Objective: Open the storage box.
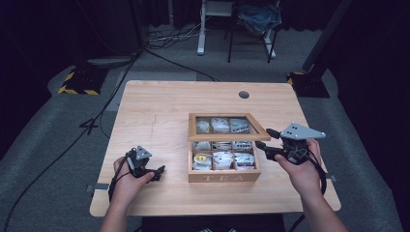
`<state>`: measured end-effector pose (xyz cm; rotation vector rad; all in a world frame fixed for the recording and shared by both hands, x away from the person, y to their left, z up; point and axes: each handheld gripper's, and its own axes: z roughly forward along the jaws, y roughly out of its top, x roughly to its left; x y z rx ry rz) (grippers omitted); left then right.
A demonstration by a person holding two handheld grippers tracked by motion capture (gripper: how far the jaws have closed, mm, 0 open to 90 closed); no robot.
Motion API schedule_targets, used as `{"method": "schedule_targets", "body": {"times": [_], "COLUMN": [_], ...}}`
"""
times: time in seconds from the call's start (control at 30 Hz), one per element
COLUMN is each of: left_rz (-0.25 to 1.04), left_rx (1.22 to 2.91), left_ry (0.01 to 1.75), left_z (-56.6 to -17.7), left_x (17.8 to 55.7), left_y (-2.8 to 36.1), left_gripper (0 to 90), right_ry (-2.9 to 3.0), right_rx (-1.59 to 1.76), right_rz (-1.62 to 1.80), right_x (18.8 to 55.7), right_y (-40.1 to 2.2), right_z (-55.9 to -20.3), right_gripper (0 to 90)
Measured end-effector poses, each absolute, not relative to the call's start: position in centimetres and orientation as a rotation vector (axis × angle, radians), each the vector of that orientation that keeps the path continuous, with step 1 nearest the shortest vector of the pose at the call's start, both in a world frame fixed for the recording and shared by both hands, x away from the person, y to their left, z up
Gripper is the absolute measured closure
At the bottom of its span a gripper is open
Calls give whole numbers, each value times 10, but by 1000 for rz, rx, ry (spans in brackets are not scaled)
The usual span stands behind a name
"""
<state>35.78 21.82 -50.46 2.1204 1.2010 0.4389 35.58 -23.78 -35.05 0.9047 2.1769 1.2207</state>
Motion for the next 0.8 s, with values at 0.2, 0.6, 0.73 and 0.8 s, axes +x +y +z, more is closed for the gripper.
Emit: {"method": "schedule_targets", "body": {"times": [0.2,0.6,0.73,0.8], "left_rz": [439,455,444,445], "left_rx": [2120,2101,2112,2128], "left_ry": [1201,1204,1198,1192], "left_z": [-505,-504,-502,-500], "left_x": [358,357,358,357], "left_y": [218,218,217,215], "left_gripper": [97,161,209,244], "right_ry": [2141,2061,2051,2048], "right_rx": [905,893,891,890], "right_rz": [1199,1167,1165,1165], "right_x": [360,364,365,365], "right_y": [-236,-232,-231,-231], "right_z": [-348,-346,-346,-346], "right_gripper": [475,551,560,562]}}
